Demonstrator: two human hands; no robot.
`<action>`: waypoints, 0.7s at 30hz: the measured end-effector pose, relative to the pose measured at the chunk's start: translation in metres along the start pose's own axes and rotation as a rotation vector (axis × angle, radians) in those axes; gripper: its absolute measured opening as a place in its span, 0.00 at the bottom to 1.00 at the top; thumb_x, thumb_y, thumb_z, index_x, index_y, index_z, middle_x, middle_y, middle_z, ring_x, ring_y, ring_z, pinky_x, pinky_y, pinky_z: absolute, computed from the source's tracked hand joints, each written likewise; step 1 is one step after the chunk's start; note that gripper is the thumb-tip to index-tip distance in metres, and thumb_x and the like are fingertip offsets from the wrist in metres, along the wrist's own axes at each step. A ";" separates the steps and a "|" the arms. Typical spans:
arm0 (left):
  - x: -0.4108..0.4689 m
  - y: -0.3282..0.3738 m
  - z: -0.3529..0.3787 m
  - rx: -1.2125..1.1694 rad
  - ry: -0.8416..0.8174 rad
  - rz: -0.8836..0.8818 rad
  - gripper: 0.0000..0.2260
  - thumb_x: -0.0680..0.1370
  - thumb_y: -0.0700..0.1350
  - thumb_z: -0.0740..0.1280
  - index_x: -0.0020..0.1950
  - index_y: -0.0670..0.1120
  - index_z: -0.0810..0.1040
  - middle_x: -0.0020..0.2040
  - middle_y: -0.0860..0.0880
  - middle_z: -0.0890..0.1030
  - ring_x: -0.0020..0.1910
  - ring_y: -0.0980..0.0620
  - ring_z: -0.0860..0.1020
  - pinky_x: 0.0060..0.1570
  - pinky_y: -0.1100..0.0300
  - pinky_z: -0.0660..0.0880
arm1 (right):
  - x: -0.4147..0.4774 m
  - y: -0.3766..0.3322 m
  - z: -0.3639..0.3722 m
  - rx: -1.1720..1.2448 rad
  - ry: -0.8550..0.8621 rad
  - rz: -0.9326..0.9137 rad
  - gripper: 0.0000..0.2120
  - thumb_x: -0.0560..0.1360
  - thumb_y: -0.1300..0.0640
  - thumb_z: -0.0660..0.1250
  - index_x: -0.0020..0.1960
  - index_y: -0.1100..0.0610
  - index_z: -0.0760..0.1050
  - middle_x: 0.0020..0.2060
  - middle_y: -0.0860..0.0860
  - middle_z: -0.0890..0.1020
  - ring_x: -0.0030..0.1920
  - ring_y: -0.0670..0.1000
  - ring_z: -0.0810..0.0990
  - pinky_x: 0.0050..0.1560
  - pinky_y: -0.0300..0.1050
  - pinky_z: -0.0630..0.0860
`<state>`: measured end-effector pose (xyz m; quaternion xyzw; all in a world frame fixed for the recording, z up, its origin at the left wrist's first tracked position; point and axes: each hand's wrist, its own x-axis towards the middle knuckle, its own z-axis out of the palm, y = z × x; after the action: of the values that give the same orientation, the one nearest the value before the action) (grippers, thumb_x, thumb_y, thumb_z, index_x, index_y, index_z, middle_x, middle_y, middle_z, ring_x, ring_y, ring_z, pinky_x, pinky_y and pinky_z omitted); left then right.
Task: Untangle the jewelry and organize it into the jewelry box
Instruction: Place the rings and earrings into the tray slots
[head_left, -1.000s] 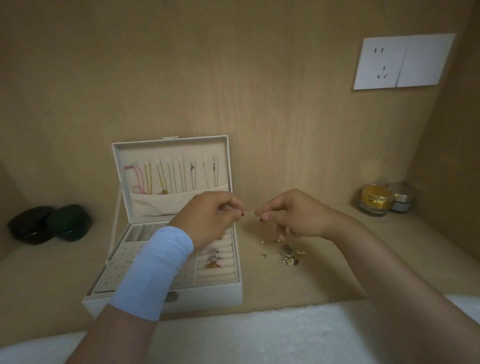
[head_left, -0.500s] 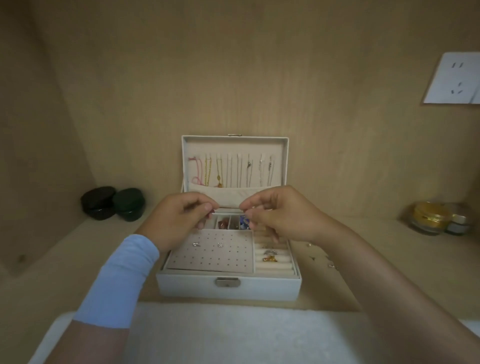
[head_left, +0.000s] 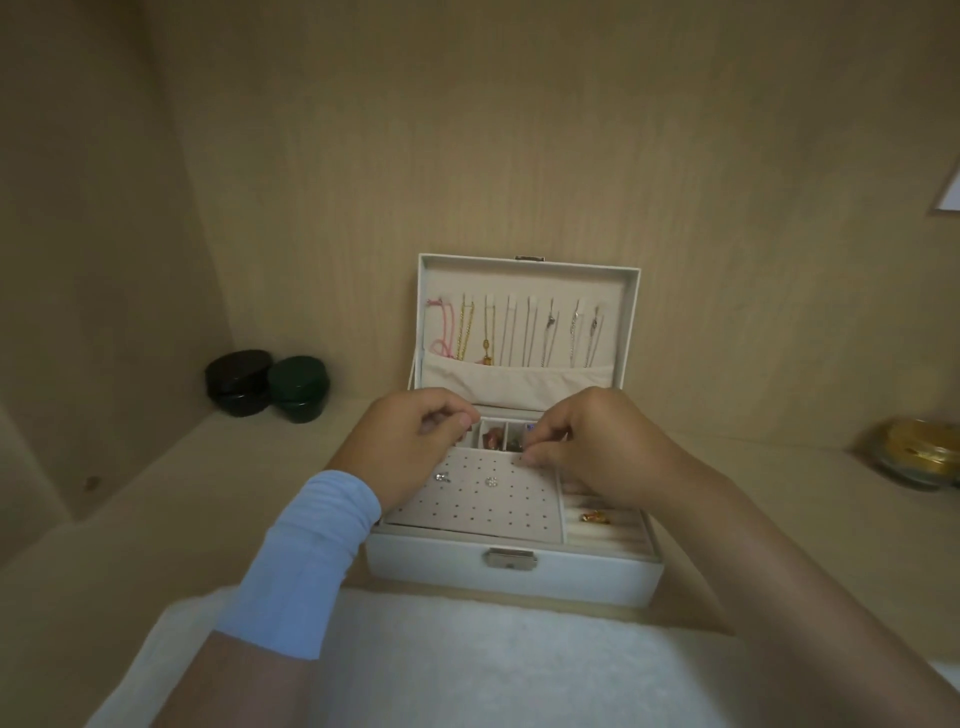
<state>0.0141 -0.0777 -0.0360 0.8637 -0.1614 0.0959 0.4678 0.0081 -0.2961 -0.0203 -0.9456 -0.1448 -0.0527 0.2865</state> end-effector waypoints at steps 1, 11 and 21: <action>0.000 0.001 0.001 -0.004 0.003 0.004 0.07 0.79 0.44 0.67 0.50 0.53 0.84 0.42 0.59 0.83 0.36 0.67 0.77 0.43 0.70 0.74 | -0.001 0.001 0.001 -0.029 0.004 -0.013 0.05 0.71 0.49 0.77 0.45 0.49 0.86 0.40 0.42 0.86 0.42 0.38 0.81 0.48 0.37 0.79; 0.002 -0.001 0.011 0.014 -0.029 0.004 0.07 0.79 0.46 0.67 0.50 0.54 0.84 0.41 0.59 0.82 0.36 0.65 0.76 0.42 0.70 0.71 | -0.001 0.002 0.018 -0.232 0.133 -0.247 0.07 0.73 0.48 0.75 0.42 0.51 0.84 0.36 0.44 0.83 0.36 0.44 0.78 0.42 0.45 0.78; 0.002 -0.004 0.009 -0.005 -0.018 -0.006 0.06 0.79 0.45 0.67 0.50 0.52 0.84 0.40 0.57 0.83 0.35 0.64 0.76 0.43 0.67 0.73 | -0.002 0.002 0.015 -0.284 0.035 -0.369 0.03 0.73 0.54 0.73 0.45 0.51 0.86 0.40 0.44 0.83 0.40 0.44 0.80 0.44 0.47 0.79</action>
<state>0.0178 -0.0842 -0.0433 0.8638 -0.1635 0.0862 0.4688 0.0074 -0.2897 -0.0345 -0.9328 -0.3015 -0.1406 0.1388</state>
